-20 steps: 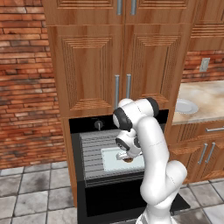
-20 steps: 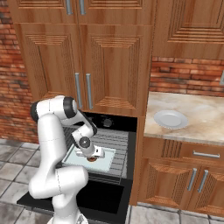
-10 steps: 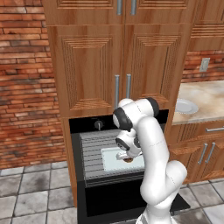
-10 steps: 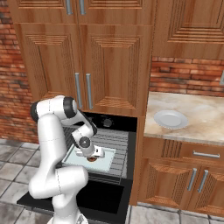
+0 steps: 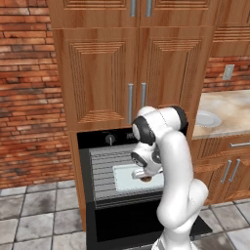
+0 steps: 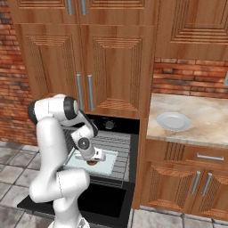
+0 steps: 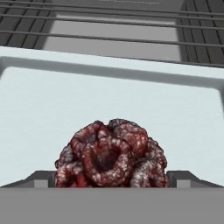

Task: Take the baked cake out of the oven and place it on the plate for cooling. Then close the oven door.

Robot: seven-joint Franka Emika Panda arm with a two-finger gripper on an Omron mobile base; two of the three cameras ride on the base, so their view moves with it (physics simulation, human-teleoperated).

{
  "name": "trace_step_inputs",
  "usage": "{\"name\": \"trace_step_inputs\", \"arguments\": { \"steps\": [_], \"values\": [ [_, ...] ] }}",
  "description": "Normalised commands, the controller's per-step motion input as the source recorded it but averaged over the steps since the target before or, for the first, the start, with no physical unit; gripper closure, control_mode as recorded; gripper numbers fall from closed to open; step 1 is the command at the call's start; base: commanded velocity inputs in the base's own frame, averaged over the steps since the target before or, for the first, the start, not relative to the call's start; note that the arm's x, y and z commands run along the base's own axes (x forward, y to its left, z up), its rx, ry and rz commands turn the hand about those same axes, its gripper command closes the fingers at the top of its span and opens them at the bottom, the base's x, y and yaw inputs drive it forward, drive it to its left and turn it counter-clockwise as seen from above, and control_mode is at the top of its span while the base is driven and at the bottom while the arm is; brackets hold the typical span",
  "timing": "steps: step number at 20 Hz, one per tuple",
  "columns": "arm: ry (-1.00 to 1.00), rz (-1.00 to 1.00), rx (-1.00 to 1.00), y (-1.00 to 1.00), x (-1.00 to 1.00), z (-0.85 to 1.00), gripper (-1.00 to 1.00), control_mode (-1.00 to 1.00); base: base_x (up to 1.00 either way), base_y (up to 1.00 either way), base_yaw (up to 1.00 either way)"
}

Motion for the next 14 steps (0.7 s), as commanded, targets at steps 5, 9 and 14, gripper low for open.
{"name": "trace_step_inputs", "arguments": {
  "steps": [5, 9, 14],
  "values": [
    [0.0, 0.0, 0.0, -0.06, -0.73, 0.25, 1.0, -1.0, 0.0, 0.0, 0.0],
    [0.0, 0.0, 0.0, -0.04, -0.56, 0.5, 1.0, -1.0, 0.0, 0.0, 0.0],
    [0.0, 0.0, 0.0, -0.07, -0.45, 0.67, 1.0, -1.0, 0.0, 0.0, 0.0]
  ]
}}
